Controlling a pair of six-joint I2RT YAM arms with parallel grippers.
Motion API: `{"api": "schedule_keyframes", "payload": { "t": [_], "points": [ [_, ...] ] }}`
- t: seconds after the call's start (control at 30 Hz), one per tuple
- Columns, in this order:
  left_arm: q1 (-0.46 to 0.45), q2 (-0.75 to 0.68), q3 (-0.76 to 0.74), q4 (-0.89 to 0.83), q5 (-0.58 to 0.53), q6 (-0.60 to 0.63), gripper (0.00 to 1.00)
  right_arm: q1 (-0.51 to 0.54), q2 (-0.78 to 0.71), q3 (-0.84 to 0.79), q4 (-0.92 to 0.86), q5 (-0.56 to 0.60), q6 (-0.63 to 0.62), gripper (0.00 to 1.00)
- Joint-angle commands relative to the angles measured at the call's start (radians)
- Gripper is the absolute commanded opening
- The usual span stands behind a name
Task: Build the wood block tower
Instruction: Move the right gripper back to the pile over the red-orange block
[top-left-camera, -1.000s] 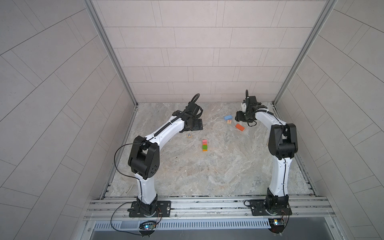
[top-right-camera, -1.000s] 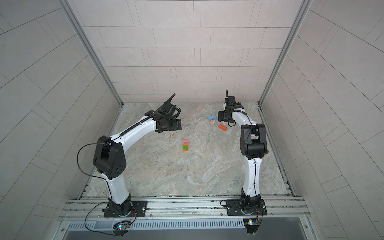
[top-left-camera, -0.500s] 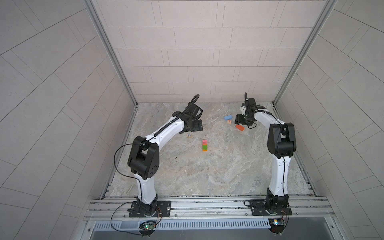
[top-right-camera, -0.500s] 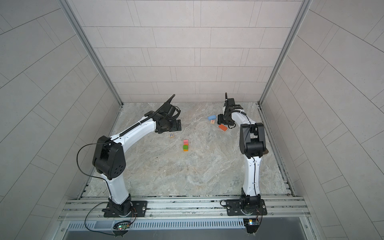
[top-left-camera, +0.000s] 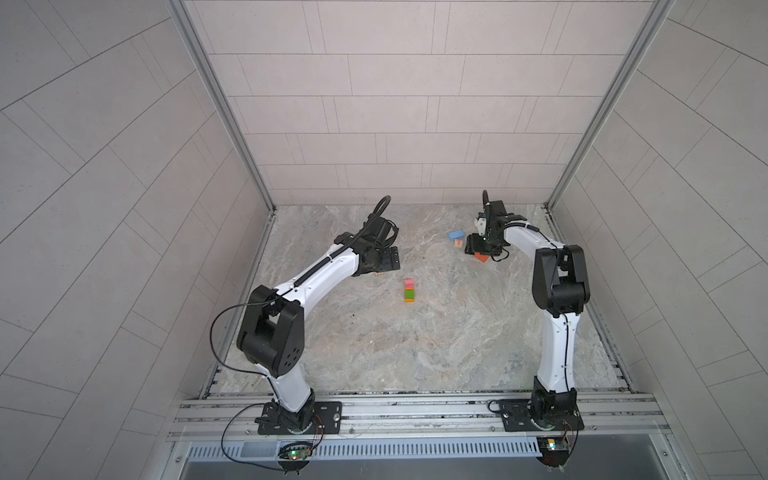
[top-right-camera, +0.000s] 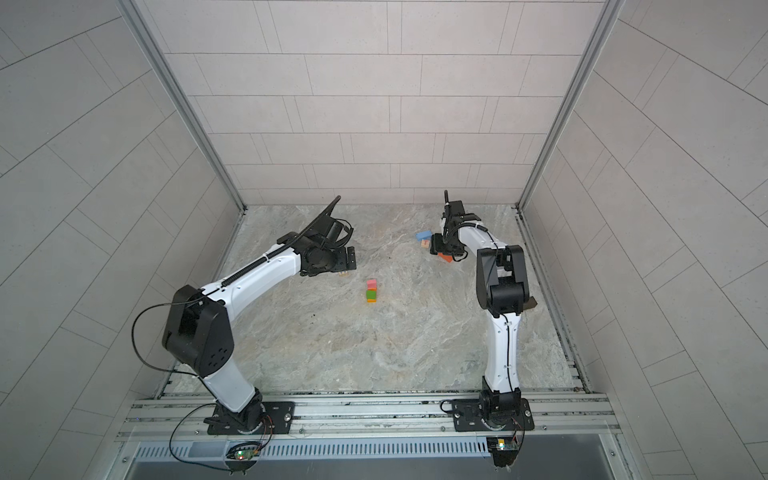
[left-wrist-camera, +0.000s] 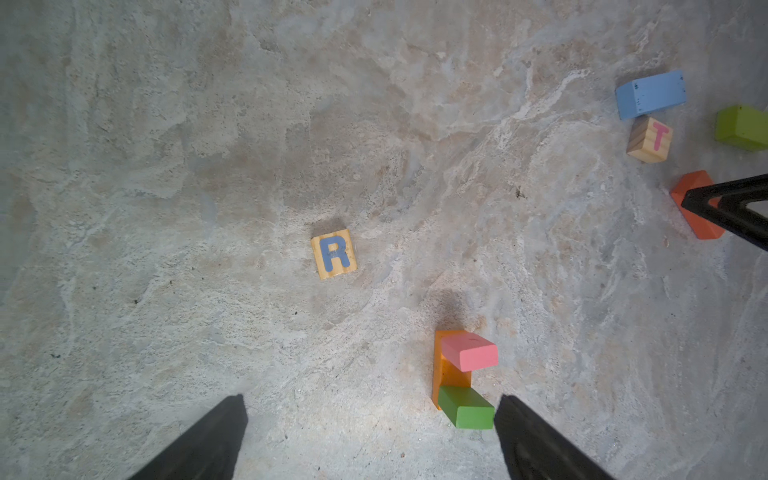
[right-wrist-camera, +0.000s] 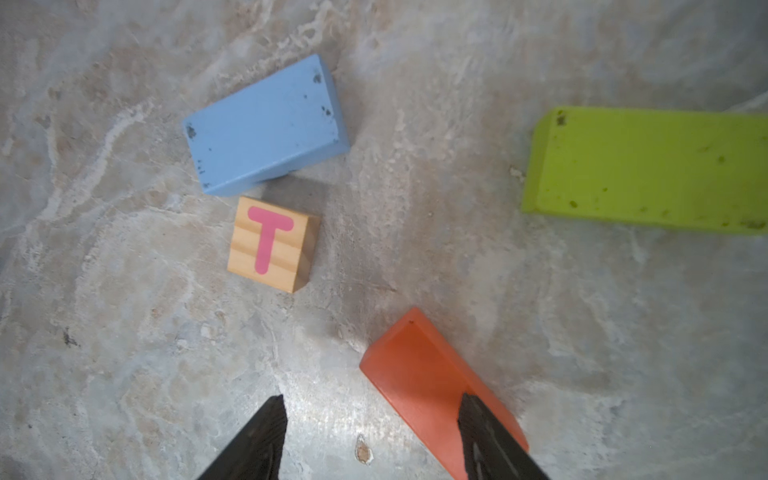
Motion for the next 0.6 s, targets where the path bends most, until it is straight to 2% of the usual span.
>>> {"api": "schedule_keyframes", "payload": {
  "t": [0.0, 0.3, 0.57],
  "points": [
    [0.003, -0.052, -0.038, 0.016, -0.006, -0.014, 1.00, 0.019, -0.026, -0.048, -0.047, 0.000, -0.005, 0.66],
    [0.003, -0.128, -0.115, 0.030, -0.013, -0.020, 1.00, 0.052, -0.084, -0.088, -0.045, 0.043, -0.008, 0.65],
    [0.003, -0.119, -0.097, 0.030, -0.013, -0.015, 1.00, 0.041, -0.131, -0.047, -0.046, 0.060, -0.014, 0.66]
  ]
}}
